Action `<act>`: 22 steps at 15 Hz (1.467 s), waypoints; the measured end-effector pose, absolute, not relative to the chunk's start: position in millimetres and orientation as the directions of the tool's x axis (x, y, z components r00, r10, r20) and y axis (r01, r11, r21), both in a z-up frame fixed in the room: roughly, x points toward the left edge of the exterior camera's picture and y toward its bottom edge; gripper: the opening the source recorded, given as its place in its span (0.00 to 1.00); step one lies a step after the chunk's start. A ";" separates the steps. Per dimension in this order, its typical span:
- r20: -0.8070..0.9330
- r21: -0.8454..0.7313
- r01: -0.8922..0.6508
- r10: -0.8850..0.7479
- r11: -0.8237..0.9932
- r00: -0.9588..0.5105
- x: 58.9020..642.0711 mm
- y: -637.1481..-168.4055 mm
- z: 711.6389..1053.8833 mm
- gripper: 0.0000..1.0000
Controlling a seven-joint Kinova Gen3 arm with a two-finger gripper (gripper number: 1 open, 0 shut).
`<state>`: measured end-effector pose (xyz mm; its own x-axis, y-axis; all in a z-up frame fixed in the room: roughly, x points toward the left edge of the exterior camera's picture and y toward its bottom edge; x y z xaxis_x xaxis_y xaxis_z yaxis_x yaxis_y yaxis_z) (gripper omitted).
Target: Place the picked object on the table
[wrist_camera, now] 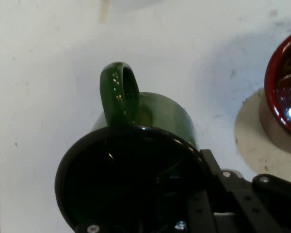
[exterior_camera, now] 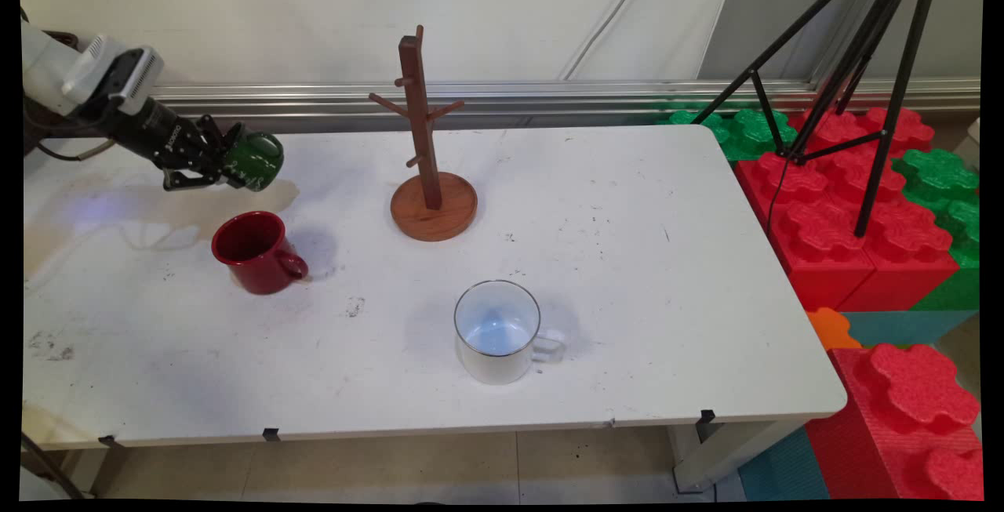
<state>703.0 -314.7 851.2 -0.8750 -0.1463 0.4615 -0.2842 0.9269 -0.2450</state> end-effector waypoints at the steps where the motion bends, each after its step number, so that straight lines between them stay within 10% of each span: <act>1: 0.455 -0.246 -0.281 -0.146 0.928 -0.878 703.2 -314.9 849.0 0.00; 22: 0.345 -0.258 -0.199 -0.102 0.945 -0.933 687.5 -315.2 798.9 0.00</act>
<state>687.5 -315.2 798.9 -0.9329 -0.1018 0.3455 -0.1989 0.9453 -0.2584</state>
